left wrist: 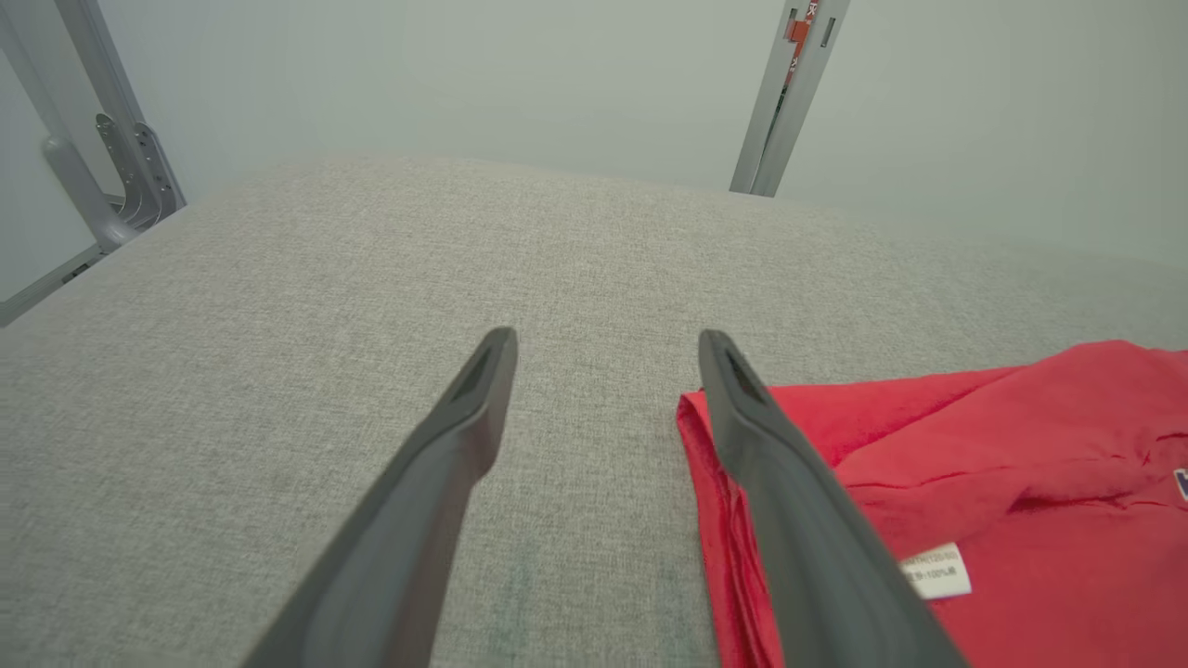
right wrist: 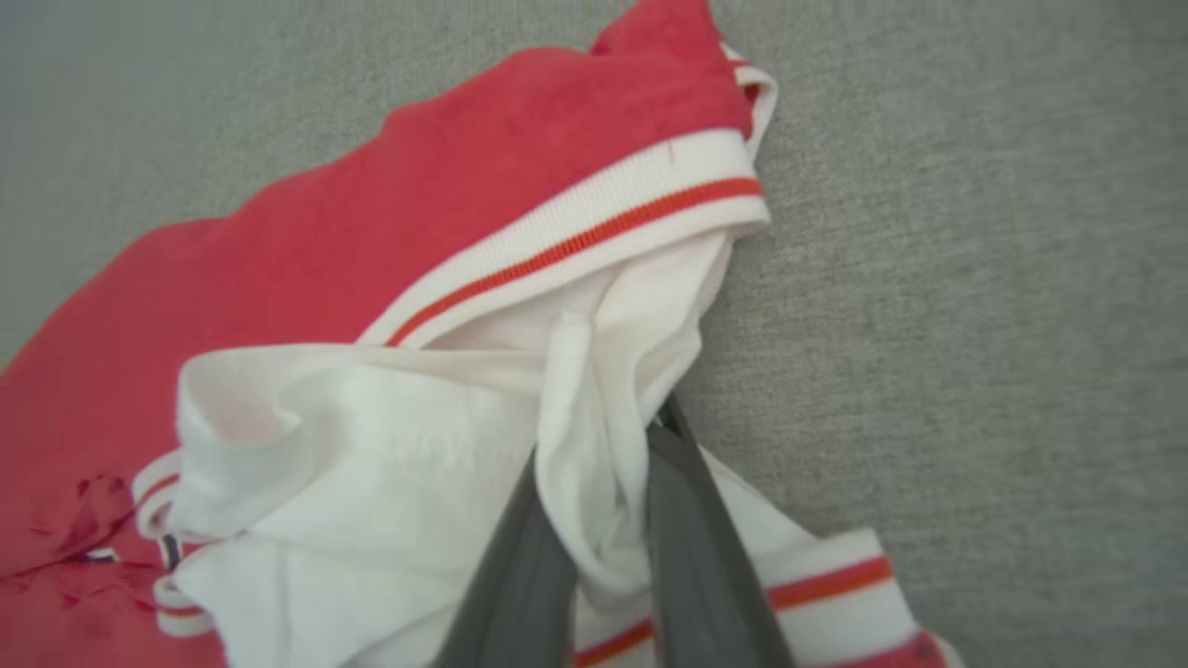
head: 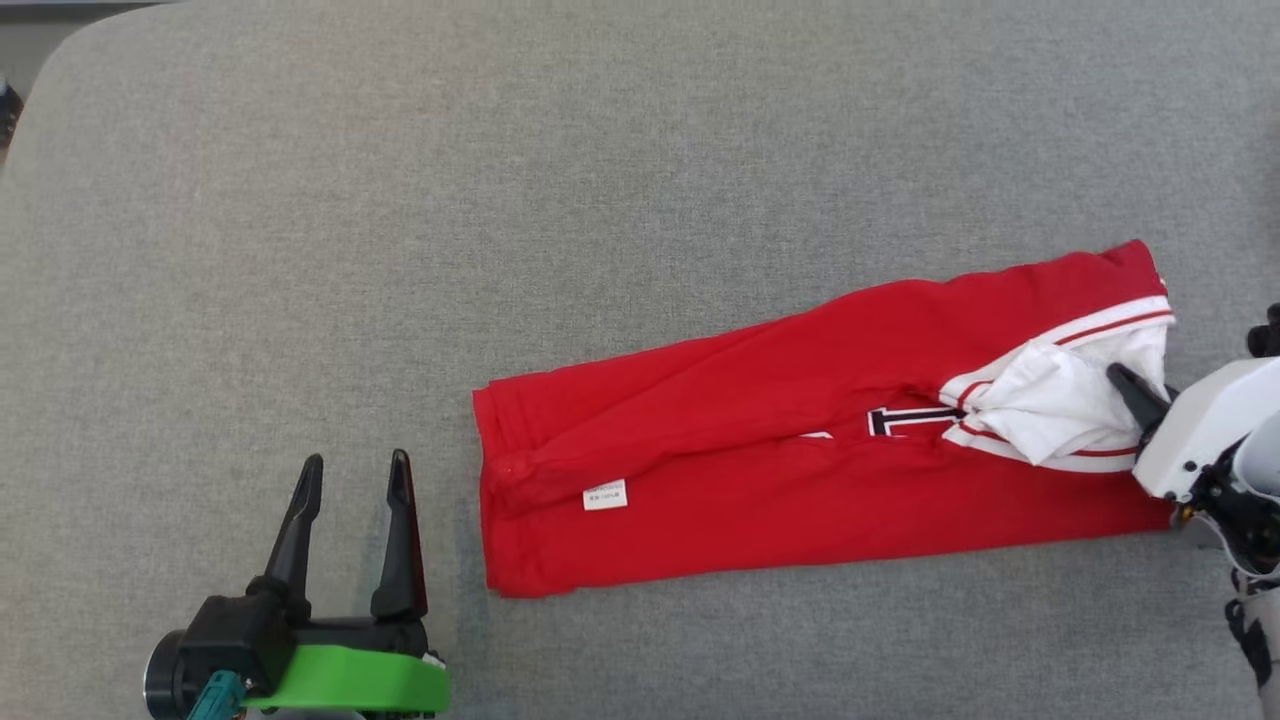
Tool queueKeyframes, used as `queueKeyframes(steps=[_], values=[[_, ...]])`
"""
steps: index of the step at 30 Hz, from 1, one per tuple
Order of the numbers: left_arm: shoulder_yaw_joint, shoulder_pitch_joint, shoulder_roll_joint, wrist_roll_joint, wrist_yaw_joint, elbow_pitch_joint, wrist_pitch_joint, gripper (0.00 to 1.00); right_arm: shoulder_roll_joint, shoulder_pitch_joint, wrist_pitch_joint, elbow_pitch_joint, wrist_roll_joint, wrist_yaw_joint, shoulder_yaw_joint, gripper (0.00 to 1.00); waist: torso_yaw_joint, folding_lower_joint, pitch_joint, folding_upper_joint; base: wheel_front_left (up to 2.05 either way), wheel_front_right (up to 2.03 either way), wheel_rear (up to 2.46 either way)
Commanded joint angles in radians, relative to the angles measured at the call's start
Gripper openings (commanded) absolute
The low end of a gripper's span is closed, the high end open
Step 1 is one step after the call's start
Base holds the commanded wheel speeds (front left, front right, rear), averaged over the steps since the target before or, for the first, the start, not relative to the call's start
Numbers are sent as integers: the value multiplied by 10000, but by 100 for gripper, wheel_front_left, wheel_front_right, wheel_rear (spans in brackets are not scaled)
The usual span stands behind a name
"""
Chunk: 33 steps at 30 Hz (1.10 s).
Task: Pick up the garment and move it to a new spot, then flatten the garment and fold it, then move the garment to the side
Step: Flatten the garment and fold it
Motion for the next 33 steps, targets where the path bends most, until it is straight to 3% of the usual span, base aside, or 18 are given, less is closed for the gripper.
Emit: queueKeyframes(steps=[1,5,9,14,19,23,30,33], values=[[130,247,-80,163,-114,90,-28,100,-276,-50,-151,107,110,-23,-306,0,-15,0,-255,-1,0,0,0],[405,451,-180,220,-416,299,-29,100,-1038,109,-386,248,138,-21,-1440,0,26,0,-718,-1,0,0,0],[384,679,-206,-25,-400,443,-29,100,-1619,254,-105,-169,149,-15,-2115,0,107,0,-1125,-1,0,0,0],[184,899,-207,-204,-246,485,-29,100,-1605,584,521,-1523,445,-15,-1689,0,186,0,-1487,-1,0,0,0],[14,1082,-205,-173,-74,422,-29,100,-928,988,1035,-2908,833,-15,-40,0,225,0,-1706,-1,0,0,0],[-107,1018,-204,-122,-48,402,-29,100,-118,1299,969,-3179,631,-14,1425,0,298,0,-1700,-1,0,0,0],[-121,741,-204,100,-158,516,-30,100,1506,1181,-193,-2059,3,-14,2743,0,489,0,-1573,-1,0,0,0],[-140,736,-204,120,-164,580,-30,100,1916,1044,-738,-1370,-200,-14,3086,0,550,0,-1538,-1,0,0,0]])
